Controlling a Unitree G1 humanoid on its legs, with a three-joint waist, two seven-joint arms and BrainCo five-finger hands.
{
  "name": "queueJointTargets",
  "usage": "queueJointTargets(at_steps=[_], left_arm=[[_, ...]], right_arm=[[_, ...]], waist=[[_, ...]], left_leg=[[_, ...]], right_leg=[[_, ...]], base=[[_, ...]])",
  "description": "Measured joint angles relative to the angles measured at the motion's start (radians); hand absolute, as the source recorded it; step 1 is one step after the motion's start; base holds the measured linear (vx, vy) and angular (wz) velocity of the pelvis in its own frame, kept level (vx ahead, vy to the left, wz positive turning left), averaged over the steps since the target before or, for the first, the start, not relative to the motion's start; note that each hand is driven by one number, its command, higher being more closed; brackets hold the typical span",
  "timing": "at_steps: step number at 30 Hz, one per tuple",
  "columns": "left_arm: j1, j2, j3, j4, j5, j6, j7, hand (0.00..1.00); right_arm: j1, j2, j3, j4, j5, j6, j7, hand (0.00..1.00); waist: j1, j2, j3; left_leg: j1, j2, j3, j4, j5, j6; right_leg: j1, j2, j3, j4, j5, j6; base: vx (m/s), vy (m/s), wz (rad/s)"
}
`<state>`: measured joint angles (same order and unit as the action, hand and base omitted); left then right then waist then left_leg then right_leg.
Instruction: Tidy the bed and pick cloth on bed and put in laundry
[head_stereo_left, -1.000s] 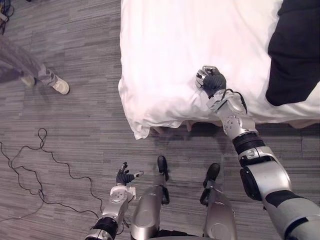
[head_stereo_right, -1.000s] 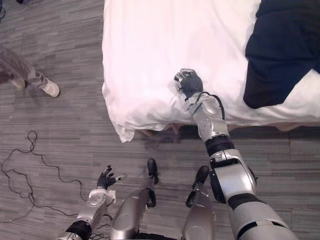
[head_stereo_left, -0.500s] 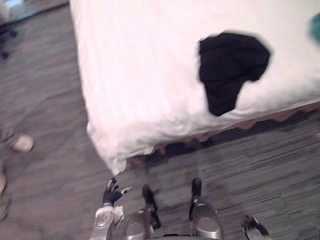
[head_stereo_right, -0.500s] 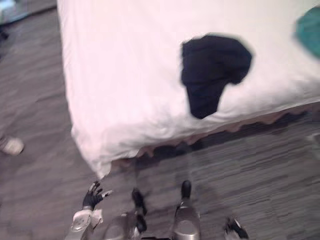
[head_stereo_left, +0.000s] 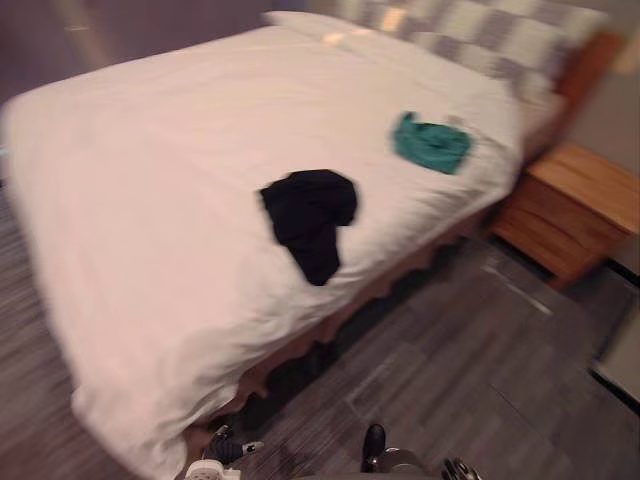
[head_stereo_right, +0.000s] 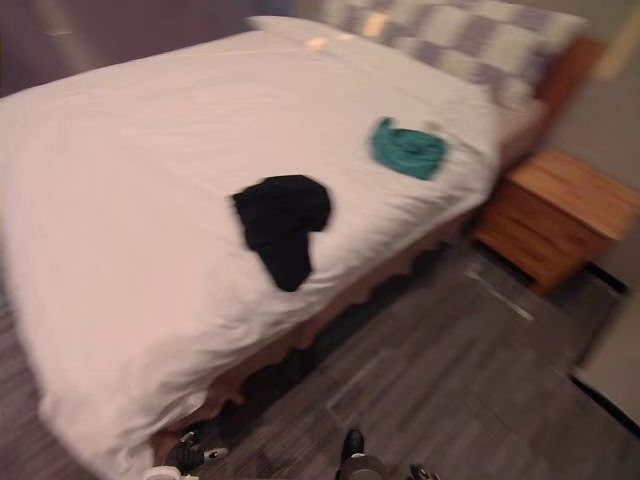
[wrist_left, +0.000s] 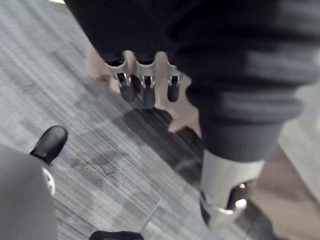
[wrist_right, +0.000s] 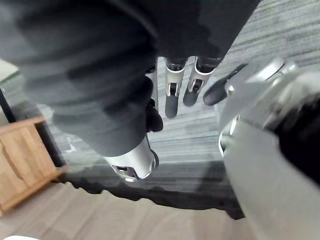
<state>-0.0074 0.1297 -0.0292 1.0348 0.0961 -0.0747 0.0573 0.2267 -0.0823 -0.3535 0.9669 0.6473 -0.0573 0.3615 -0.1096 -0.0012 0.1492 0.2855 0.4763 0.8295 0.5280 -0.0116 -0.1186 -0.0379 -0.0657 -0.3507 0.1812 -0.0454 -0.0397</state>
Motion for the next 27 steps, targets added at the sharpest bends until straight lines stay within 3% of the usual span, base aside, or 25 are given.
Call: queueJointTargets(at_steps=[1, 2, 3, 5, 6, 7, 9, 10, 12, 14, 15, 17, 19, 20, 21, 22, 23, 24, 27], left_arm=[[0.005, -0.014, 0.013, 0.000, 0.002, -0.001, 0.003, 0.00], [0.029, -0.048, 0.044, -0.002, -0.002, -0.007, 0.017, 0.00], [0.050, -0.074, 0.044, -0.002, -0.019, -0.010, 0.028, 0.00], [0.052, -0.078, 0.067, -0.028, -0.059, -0.040, 0.036, 0.00], [0.055, -0.064, 0.065, -0.033, -0.060, -0.055, 0.047, 0.00], [0.064, -0.055, 0.065, -0.033, -0.059, -0.079, 0.048, 0.00], [0.069, -0.050, 0.083, -0.040, -0.060, -0.090, 0.046, 0.00], [0.053, -0.054, 0.086, -0.043, -0.061, -0.090, 0.045, 0.00], [0.028, -0.071, 0.088, -0.047, -0.063, -0.092, 0.045, 0.00], [0.033, -0.087, 0.091, -0.038, -0.074, -0.087, 0.044, 0.00], [0.036, -0.087, 0.105, -0.042, -0.083, -0.092, 0.037, 0.00], [0.043, -0.094, 0.106, -0.042, -0.099, -0.093, 0.031, 0.00], [0.064, -0.097, 0.072, -0.037, -0.100, -0.095, 0.029, 0.00], [0.065, -0.092, 0.069, -0.035, -0.101, -0.096, 0.027, 0.00], [0.070, -0.064, 0.045, -0.021, -0.103, -0.096, 0.026, 0.00], [0.066, -0.044, 0.035, -0.008, -0.107, -0.096, 0.027, 0.00], [0.058, -0.025, 0.023, 0.002, -0.111, -0.093, 0.026, 0.00], [0.058, -0.002, -0.007, 0.020, -0.121, -0.083, 0.028, 0.00], [0.059, -0.011, 0.011, 0.021, -0.140, -0.060, 0.032, 0.00]], right_arm=[[-0.003, -0.007, 0.017, -0.004, -0.001, -0.005, 0.001, 0.00], [-0.018, -0.011, 0.057, -0.017, -0.019, -0.018, 0.004, 0.00], [-0.066, -0.035, 0.096, -0.005, -0.026, -0.033, 0.009, 0.00], [-0.112, -0.047, 0.144, 0.034, -0.070, -0.040, 0.015, 0.00], [-0.121, -0.046, 0.149, 0.042, -0.087, -0.044, 0.015, 0.00], [-0.114, -0.041, 0.171, 0.014, -0.102, -0.052, 0.014, 0.00], [-0.094, -0.028, 0.192, -0.017, -0.109, -0.057, 0.011, 0.00], [-0.074, -0.014, 0.204, -0.048, -0.113, -0.071, 0.011, 0.00], [-0.068, -0.011, 0.210, -0.050, -0.130, -0.080, 0.011, 0.00], [-0.063, -0.006, 0.238, -0.052, -0.137, -0.094, 0.013, 0.00], [-0.060, -0.004, 0.249, -0.050, -0.140, -0.108, 0.016, 0.00], [-0.051, -0.014, 0.250, -0.050, -0.147, -0.124, 0.021, 0.00], [-0.047, -0.040, 0.249, -0.049, -0.160, -0.136, 0.021, 0.00], [-0.048, -0.039, 0.248, -0.047, -0.165, -0.136, 0.018, 0.00], [-0.039, -0.030, 0.251, -0.035, -0.176, -0.133, 0.011, 0.00], [-0.040, -0.016, 0.250, -0.030, -0.175, -0.129, 0.009, 0.00], [-0.048, 0.000, 0.250, -0.030, -0.173, -0.129, 0.008, 0.00], [-0.063, 0.008, 0.245, -0.028, -0.167, -0.124, -0.012, 0.00], [-0.074, 0.003, 0.242, -0.001, -0.165, -0.111, -0.055, 0.00]], waist=[[0.008, 0.009, 0.003], [0.043, 0.022, 0.008], [0.058, 0.067, 0.043], [0.083, 0.096, 0.080], [0.089, 0.091, 0.087], [0.089, 0.085, 0.084], [0.103, 0.061, 0.064], [0.089, 0.057, 0.054], [0.083, 0.045, 0.066], [0.089, 0.025, 0.071], [0.093, 0.016, 0.074], [0.090, 0.031, 0.052], [0.090, 0.063, 0.033], [0.092, 0.056, 0.033], [0.090, 0.023, 0.008], [0.085, -0.030, 0.001], [0.081, -0.049, 0.015], [0.052, -0.049, 0.024], [0.060, -0.038, 0.026]], left_leg=[[-0.047, 0.024, -0.113, 0.105, 0.045, 0.079], [-0.183, 0.006, -0.408, 0.309, 0.139, 0.164], [-0.304, -0.104, -0.661, 0.482, -0.032, 0.069], [-0.377, -0.228, -0.791, 0.485, -0.153, 0.044], [-0.394, -0.263, -0.785, 0.369, -0.172, 0.064], [-0.384, -0.295, -0.758, 0.110, -0.136, 0.091], [-0.323, -0.312, -0.745, -0.040, -0.136, 0.081], [-0.297, -0.318, -0.744, -0.150, -0.137, 0.073], [-0.293, -0.322, -0.721, -0.166, -0.126, 0.048], [-0.329, -0.321, -0.676, -0.040, -0.117, 0.038], [-0.354, -0.318, -0.655, -0.004, -0.173, 0.037], [-0.354, -0.321, -0.645, -0.096, -0.186, 0.049], [-0.357, -0.337, -0.648, -0.206, -0.195, 0.071], [-0.356, -0.348, -0.648, -0.201, -0.191, 0.066], [-0.347, -0.418, -0.646, -0.228, -0.202, 0.067], [-0.328, -0.464, -0.653, -0.255, -0.204, 0.078], [-0.289, -0.498, -0.663, -0.293, -0.197, 0.096], [-0.237, -0.504, -0.701, -0.308, -0.195, 0.127], [-0.170, -0.461, -0.727, -0.321, -0.216, 0.121]], right_leg=[[0.003, 0.021, 0.035, 0.003, -0.004, -0.010], [-0.001, 0.067, 0.131, 0.002, -0.015, -0.042], [-0.005, 0.109, 0.250, 0.016, -0.027, -0.065], [0.010, 0.148, 0.348, 0.027, -0.017, -0.077], [0.026, 0.155, 0.395, 0.020, -0.013, -0.066], [0.047, 0.158, 0.426, -0.001, -0.020, -0.048], [0.045, 0.152, 0.479, -0.036, -0.009, -0.024], [0.034, 0.139, 0.487, -0.072, 0.004, -0.012], [0.020, 0.135, 0.501, -0.074, 0.013, -0.010], [0.050, 0.113, 0.514, -0.084, 0.004, -0.007], [0.077, 0.097, 0.528, -0.081, -0.018, 0.004], [0.073, 0.085, 0.533, -0.062, -0.055, 0.019], [0.027, 0.080, 0.534, 0.049, -0.140, 0.052], [0.010, 0.067, 0.532, 0.098, -0.173, 0.063], [-0.048, 0.003, 0.497, 0.269, -0.234, 0.084], [-0.122, -0.034, 0.466, 0.428, -0.243, 0.088], [-0.182, -0.056, 0.459, 0.587, -0.207, 0.087], [-0.218, -0.043, 0.449, 0.673, -0.225, 0.102], [-0.201, -0.021, 0.306, 0.533, -0.251, 0.082]], base=[[0.08, -0.095, -1.86], [0.09, 0.022, -2.50], [0.11, 0.049, -2.64], [0.08, 0.131, -2.35], [0.10, 0.161, -2.32], [0.11, 0.134, -1.71], [0.24, 0.133, -1.24], [0.27, 0.113, -0.62], [0.17, 0.096, -0.07], [0.14, 0.102, -0.14], [0.15, 0.113, -0.16], [0.10, 0.127, -0.20], [0.15, 0.253, -0.22], [0.20, 0.287, -0.05], [0.18, 0.215, 0.07], [0.19, 0.165, 0.20], [0.25, 0.145, 0.51], [0.29, 0.126, 0.63], [0.39, 0.040, 0.50]])
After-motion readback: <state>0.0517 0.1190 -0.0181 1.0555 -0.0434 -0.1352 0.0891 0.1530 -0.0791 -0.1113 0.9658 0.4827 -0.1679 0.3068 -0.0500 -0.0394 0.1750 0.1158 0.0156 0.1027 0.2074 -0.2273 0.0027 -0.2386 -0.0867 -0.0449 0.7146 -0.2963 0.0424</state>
